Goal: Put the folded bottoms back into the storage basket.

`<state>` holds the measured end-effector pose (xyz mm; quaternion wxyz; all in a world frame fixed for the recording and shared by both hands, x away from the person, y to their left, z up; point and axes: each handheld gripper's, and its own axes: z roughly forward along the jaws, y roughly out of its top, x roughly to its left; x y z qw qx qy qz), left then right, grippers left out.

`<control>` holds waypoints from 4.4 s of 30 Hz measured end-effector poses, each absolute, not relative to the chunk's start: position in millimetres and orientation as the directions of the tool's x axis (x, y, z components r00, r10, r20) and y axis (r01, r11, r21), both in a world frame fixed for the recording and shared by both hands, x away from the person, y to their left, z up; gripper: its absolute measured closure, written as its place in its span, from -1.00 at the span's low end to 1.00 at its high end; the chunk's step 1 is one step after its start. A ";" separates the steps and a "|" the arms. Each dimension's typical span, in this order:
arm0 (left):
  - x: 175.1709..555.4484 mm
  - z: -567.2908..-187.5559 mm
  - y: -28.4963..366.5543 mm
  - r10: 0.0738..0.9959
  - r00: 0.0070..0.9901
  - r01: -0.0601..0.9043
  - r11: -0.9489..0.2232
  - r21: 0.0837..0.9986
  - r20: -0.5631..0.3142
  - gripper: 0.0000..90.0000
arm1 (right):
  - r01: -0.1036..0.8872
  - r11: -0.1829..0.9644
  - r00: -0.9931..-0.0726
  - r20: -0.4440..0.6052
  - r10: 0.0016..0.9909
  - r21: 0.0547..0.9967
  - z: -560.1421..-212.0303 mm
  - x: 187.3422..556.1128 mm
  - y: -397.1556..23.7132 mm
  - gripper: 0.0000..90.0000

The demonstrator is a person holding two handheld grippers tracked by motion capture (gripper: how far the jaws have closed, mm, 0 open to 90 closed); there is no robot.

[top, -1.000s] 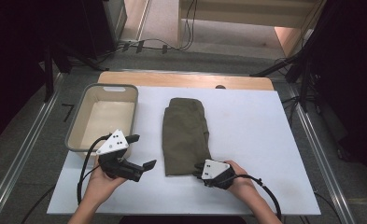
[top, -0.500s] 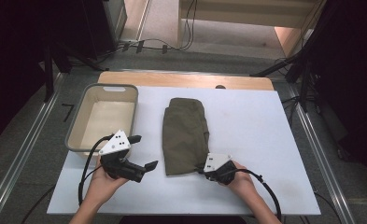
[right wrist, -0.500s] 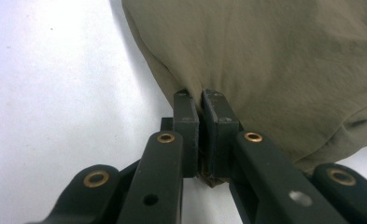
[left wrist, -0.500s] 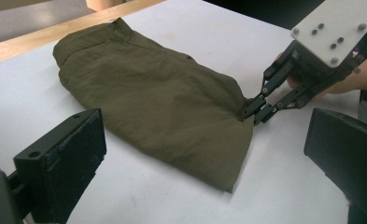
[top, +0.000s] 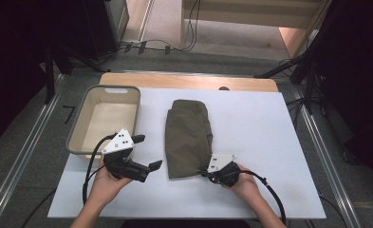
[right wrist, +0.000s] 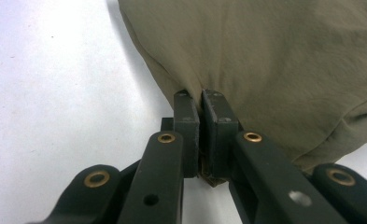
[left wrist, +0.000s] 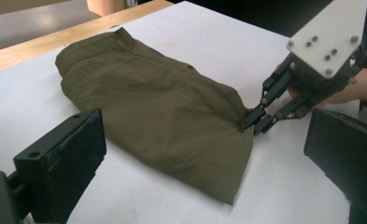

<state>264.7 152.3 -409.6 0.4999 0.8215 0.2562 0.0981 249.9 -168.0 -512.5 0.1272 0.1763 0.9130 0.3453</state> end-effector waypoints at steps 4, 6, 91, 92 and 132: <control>269.3 -405.5 148.3 0.522 0.848 0.328 -0.372 0.868 -0.097 -1.00 | 0.232 0.698 -0.904 -0.115 0.412 0.678 -512.7 249.3 -167.8 0.84; 272.7 -402.9 145.3 0.523 0.846 0.336 -0.370 0.866 -0.104 -1.00 | 0.233 0.698 -0.905 -0.111 0.410 0.677 -512.5 249.9 -167.9 0.84; 438.0 -400.3 84.1 0.713 0.653 0.655 -0.361 0.664 -0.256 -1.00 | 0.236 0.696 -0.917 -0.082 0.391 0.678 -512.0 253.2 -170.5 0.82; 440.0 -400.6 83.3 0.714 0.651 0.657 -0.362 0.661 -0.256 -1.00 | 0.235 0.697 -0.917 -0.083 0.390 0.677 -512.0 253.4 -170.6 0.82; 482.5 -450.3 70.6 0.745 0.568 0.779 -0.348 0.522 -0.351 -0.98 | 0.234 0.698 -0.918 -0.082 0.387 0.677 -512.0 253.0 -170.8 0.82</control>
